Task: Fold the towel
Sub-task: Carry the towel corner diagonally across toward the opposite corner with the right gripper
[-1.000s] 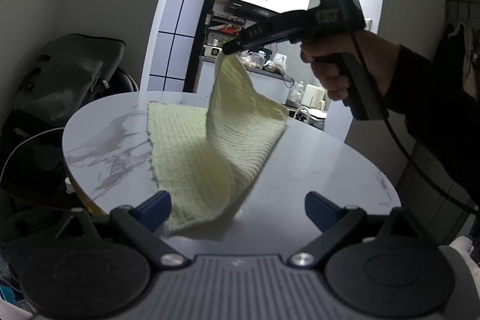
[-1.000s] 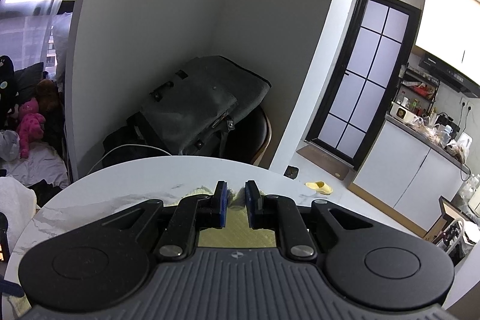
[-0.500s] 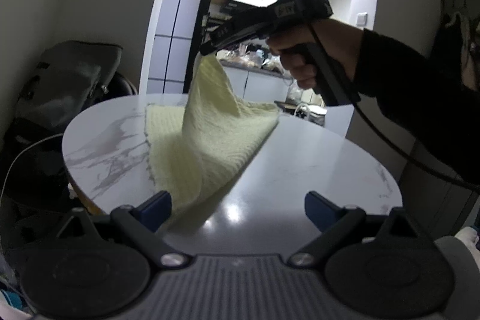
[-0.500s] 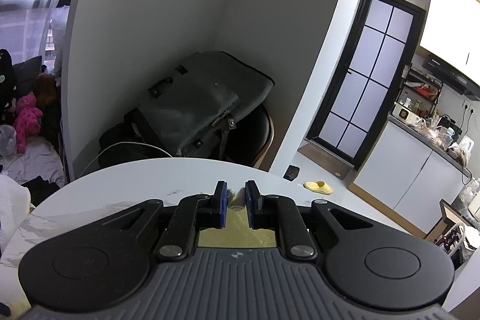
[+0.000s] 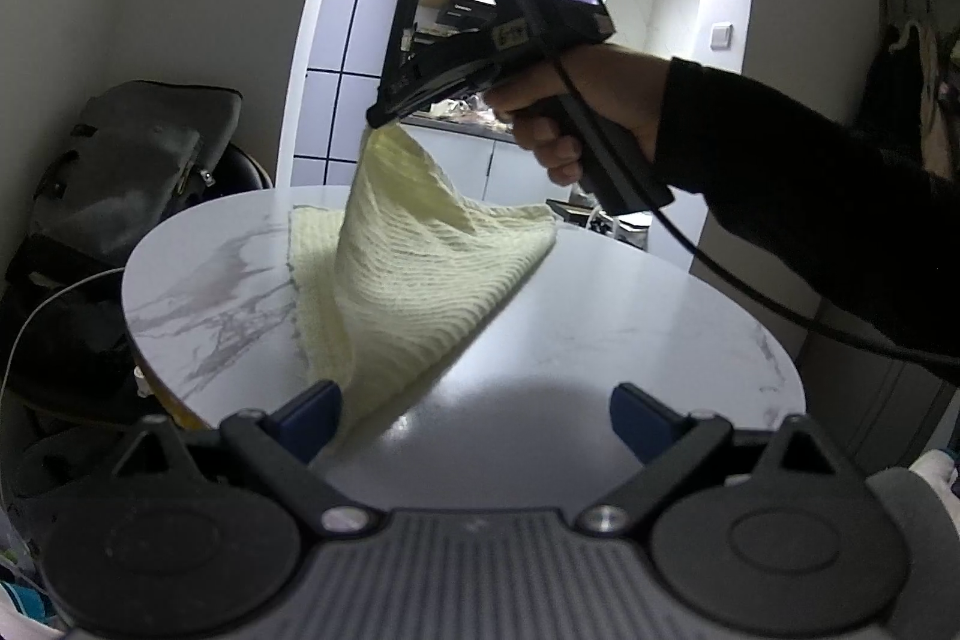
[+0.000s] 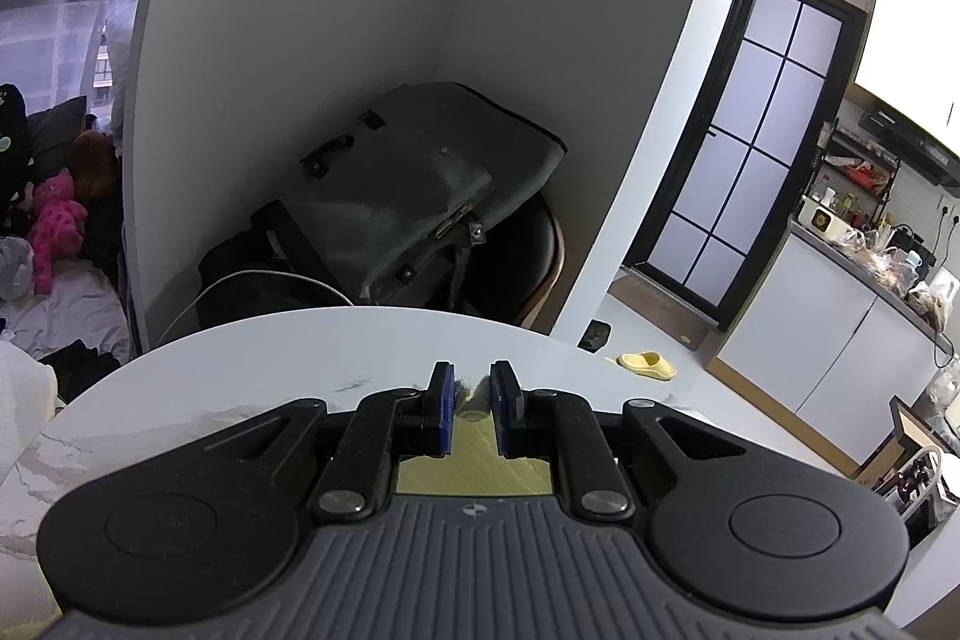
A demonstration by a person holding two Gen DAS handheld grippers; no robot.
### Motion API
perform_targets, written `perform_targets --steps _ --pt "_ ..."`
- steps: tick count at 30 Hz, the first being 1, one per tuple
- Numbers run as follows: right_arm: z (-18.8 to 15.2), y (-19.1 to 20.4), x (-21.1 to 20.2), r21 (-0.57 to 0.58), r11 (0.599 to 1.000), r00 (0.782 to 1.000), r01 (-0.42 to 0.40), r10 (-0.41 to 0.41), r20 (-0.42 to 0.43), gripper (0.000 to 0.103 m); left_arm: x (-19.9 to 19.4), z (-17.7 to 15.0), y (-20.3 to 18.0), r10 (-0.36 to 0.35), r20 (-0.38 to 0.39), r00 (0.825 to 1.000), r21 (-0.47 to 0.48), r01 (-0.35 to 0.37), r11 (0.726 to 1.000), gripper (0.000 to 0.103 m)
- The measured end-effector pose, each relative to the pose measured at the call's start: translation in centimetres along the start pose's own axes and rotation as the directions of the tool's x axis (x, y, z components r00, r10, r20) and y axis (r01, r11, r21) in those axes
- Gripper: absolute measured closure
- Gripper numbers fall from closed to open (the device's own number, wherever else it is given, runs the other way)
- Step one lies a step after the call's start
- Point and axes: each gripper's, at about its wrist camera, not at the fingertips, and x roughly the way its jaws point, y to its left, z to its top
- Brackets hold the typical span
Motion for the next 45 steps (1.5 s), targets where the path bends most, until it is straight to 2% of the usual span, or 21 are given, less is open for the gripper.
perform_targets --steps 19,45 --pt "0.1 1.3 3.8 -0.021 1.0 0.998 -0.01 0.009 -0.067 0.089 -0.2 -0.2 0.2 -0.026 0.011 1.0 -0.009 0.026 1.0 0.004" --pt "1.1 2.1 5.1 -0.013 0.999 0.998 -0.033 0.033 -0.06 0.096 -0.4 -0.5 0.1 -0.039 0.017 0.999 -0.009 0.039 0.999 0.002"
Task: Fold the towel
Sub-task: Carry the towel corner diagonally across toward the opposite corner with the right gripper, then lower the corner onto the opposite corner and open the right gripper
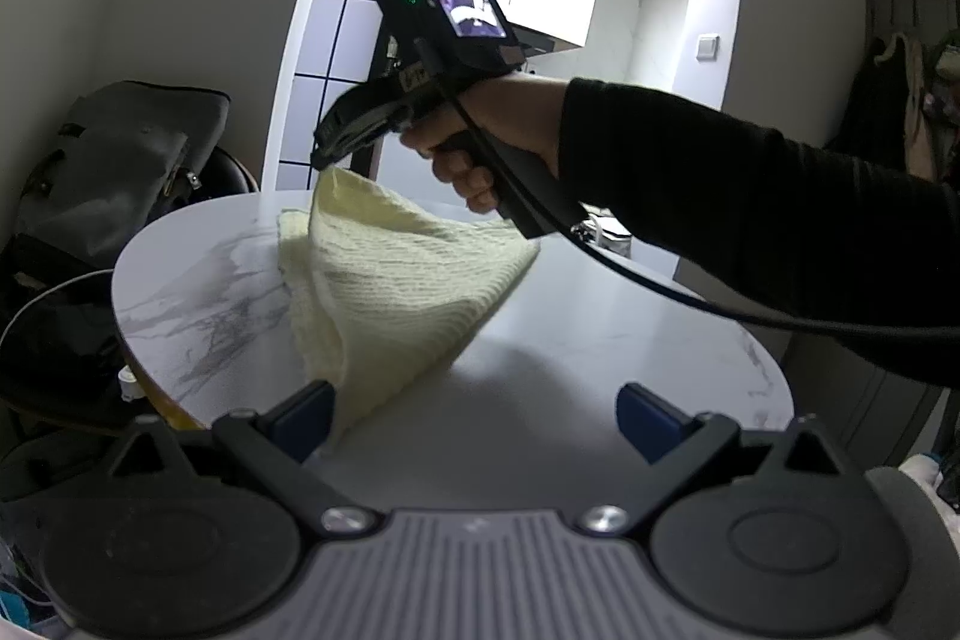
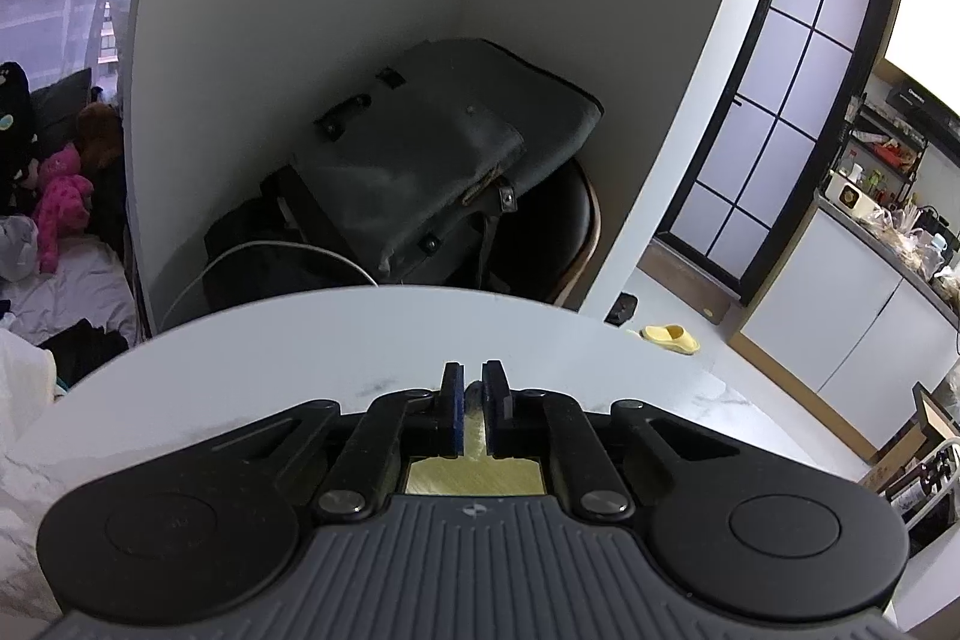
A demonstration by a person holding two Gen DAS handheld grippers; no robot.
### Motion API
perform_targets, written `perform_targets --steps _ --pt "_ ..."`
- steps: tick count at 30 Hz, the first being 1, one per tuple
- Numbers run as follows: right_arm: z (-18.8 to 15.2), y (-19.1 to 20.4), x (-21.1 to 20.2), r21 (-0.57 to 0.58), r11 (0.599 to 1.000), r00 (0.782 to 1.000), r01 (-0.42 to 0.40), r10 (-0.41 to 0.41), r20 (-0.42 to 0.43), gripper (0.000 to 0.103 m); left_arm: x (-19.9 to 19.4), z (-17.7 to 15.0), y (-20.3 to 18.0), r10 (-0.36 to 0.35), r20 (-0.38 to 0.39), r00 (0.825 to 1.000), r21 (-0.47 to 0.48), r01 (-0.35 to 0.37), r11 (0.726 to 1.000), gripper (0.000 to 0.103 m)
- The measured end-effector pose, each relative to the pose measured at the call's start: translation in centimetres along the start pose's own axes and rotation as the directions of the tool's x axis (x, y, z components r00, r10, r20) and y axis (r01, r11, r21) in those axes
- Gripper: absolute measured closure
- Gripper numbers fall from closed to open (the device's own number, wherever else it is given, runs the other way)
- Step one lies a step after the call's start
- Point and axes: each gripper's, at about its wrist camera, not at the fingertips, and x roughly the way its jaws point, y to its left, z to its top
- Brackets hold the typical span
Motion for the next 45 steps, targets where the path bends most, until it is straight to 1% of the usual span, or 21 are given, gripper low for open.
perform_targets --steps 9,19,24,28,35,40,45 --pt "0.5 0.1 -0.1 0.008 1.0 1.0 0.006 -0.007 0.018 0.096 0.1 -0.1 0.0 -0.002 0.001 1.0 0.002 0.002 1.0 0.002" --pt "1.9 -0.8 -2.8 0.017 0.999 0.996 0.043 -0.044 0.081 0.096 0.2 0.0 0.1 -0.001 0.002 1.0 0.007 0.001 1.0 0.002" --pt "2.5 -1.0 -3.6 0.018 0.999 0.994 0.046 -0.048 0.101 0.096 0.2 0.1 0.0 0.002 -0.001 1.0 0.0 -0.002 1.0 0.001" --pt "2.5 -0.4 -2.2 0.008 0.999 0.997 0.034 -0.034 0.075 0.096 0.1 0.1 0.0 0.001 -0.001 1.0 -0.004 -0.001 1.0 0.001" --pt "1.6 0.3 1.1 0.026 1.0 1.0 0.011 -0.011 0.013 0.096 0.0 0.0 0.3 -0.001 0.01 1.0 -0.006 0.001 1.0 0.001" --pt "1.4 1.0 2.3 0.024 1.0 1.0 -0.005 0.005 0.004 0.096 0.0 0.0 0.8 0.003 0.019 1.0 -0.018 -0.003 1.0 0.001" --pt "1.0 1.4 3.2 0.024 1.0 1.0 -0.019 0.02 -0.007 0.095 0.0 -0.1 0.6 0.021 0.014 1.0 0.001 -0.021 1.0 0.001"
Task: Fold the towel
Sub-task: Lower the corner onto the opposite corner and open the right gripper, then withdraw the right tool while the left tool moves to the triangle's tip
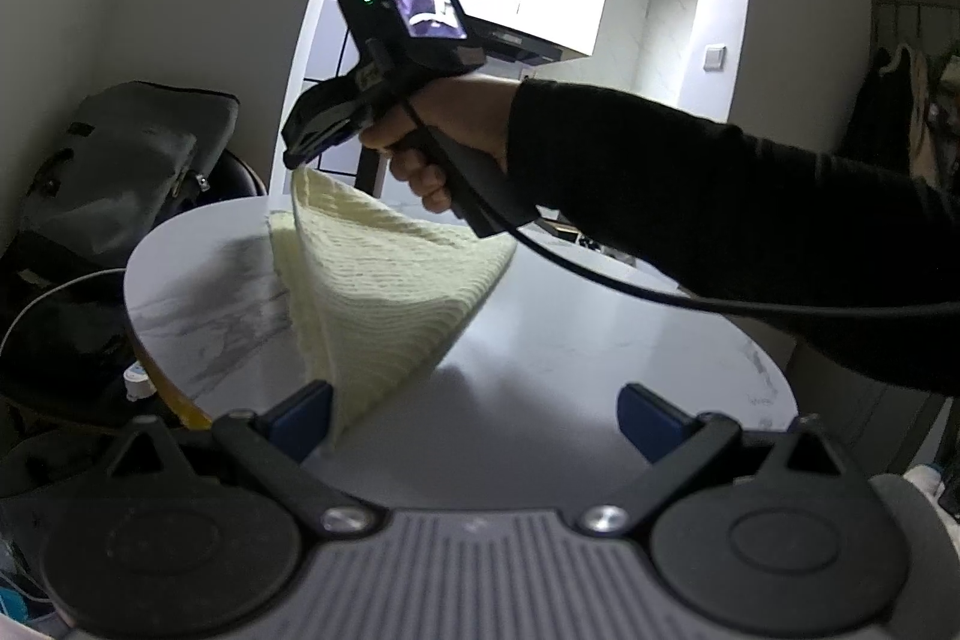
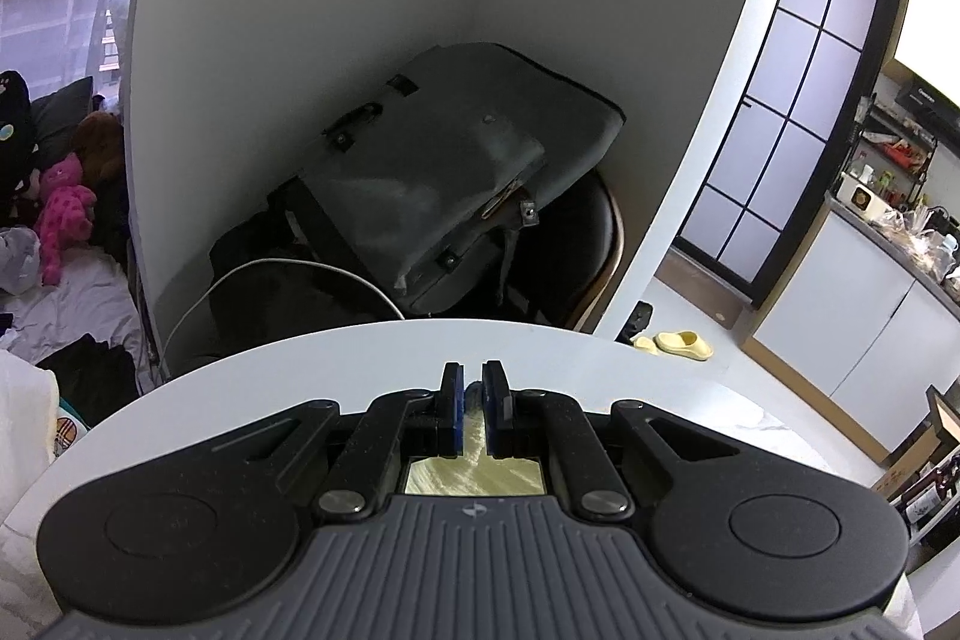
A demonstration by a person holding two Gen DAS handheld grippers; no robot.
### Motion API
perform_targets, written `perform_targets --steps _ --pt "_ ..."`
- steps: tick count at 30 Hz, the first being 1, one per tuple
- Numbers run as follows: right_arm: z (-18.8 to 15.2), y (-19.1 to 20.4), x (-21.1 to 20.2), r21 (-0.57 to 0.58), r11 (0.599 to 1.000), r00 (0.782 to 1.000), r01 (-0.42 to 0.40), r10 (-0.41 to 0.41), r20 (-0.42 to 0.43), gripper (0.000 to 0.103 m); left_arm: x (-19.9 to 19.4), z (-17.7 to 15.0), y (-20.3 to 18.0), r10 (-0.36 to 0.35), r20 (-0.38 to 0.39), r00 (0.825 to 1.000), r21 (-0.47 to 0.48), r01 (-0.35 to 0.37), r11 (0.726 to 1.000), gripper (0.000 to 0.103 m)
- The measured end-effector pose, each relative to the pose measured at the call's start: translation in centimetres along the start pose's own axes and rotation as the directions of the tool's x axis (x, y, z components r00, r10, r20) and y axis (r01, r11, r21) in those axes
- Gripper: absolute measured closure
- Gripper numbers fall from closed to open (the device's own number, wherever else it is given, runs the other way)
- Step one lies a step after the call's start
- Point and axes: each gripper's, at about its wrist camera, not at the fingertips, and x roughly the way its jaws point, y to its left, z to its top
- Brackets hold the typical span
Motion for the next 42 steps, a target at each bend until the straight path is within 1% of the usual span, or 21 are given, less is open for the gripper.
perform_targets --steps 4,8,11,12,13,18,22,25,27,30,33,35,39,41,42 --pt "0.1 -0.2 0.2 0.037 0.999 1.0 -0.003 0.003 0.006 0.094 0.1 -0.1 -0.5 0.024 -0.007 1.0 0.034 -0.023 0.999 0.001" --pt "0.5 -0.8 -0.3 0.066 0.998 1.0 -0.009 0.008 0.016 0.086 0.1 -0.2 -0.7 0.033 -0.012 0.999 0.045 -0.032 0.998 0.001" --pt "0.5 -1.2 -1.2 0.07 0.998 1.0 -0.011 0.009 0.024 0.075 0.0 -0.3 -0.4 0.032 -0.011 0.999 0.04 -0.031 0.999 0.001" --pt "0.4 -1.4 -1.5 0.073 0.997 1.0 -0.011 0.009 0.026 0.07 0.0 -0.2 -0.4 0.035 -0.011 0.999 0.039 -0.034 0.999 0.001" --pt "0.4 -1.6 -1.8 0.077 0.997 1.0 -0.01 0.008 0.028 0.069 0.0 -0.2 -0.4 0.038 -0.012 0.999 0.04 -0.038 0.998 0.001" --pt "-0.4 -2.7 -3.6 0.091 0.996 0.999 0.007 -0.011 0.037 0.069 0.0 -0.1 -0.2 0.051 -0.017 0.999 0.041 -0.05 0.998 0.001" --pt "-1.4 -3.6 -5.2 0.094 0.996 0.999 0.002 -0.005 0.033 0.069 0.0 0.1 -0.1 0.071 -0.019 0.997 0.03 -0.07 0.997 0.002" --pt "-2.5 -4.0 -6.5 0.09 0.996 1.0 -0.005 0.002 0.026 0.069 -0.2 0.2 0.1 0.089 -0.016 0.996 0.005 -0.089 0.996 0.003" --pt "-3.1 -4.3 -7.2 0.09 0.996 1.0 -0.01 0.008 0.024 0.069 -0.4 0.4 0.4 0.111 -0.02 0.994 -0.028 -0.112 0.993 0.004" --pt "-4.3 -4.7 -8.4 0.091 0.996 1.0 -0.02 0.019 0.019 0.068 -0.5 0.7 0.8 0.129 -0.023 0.991 -0.063 -0.13 0.99 0.007" --pt "-5.8 -5.0 -9.8 0.093 0.995 0.999 -0.034 0.033 0.012 0.069 -0.5 0.9 0.9 0.153 -0.03 0.988 -0.083 -0.155 0.984 0.017" --pt "-6.5 -5.2 -10.4 0.093 0.995 0.999 -0.039 0.038 0.008 0.068 -0.5 1.0 0.8 0.166 -0.038 0.985 -0.079 -0.169 0.982 0.022" --pt "-8.2 -5.7 -11.7 0.098 0.994 0.999 -0.045 0.045 0.0 0.068 -0.3 1.1 0.3 0.196 -0.053 0.979 -0.066 -0.2 0.978 0.028" --pt "-9.0 -6.0 -12.3 0.103 0.994 0.999 -0.048 0.048 -0.001 0.069 -0.1 1.2 0.1 0.208 -0.06 0.976 -0.056 -0.211 0.976 0.034" --pt "-9.4 -6.2 -12.6 0.107 0.993 0.999 -0.048 0.048 -0.001 0.068 0.1 1.2 0.0 0.214 -0.065 0.975 -0.05 -0.218 0.975 0.034"
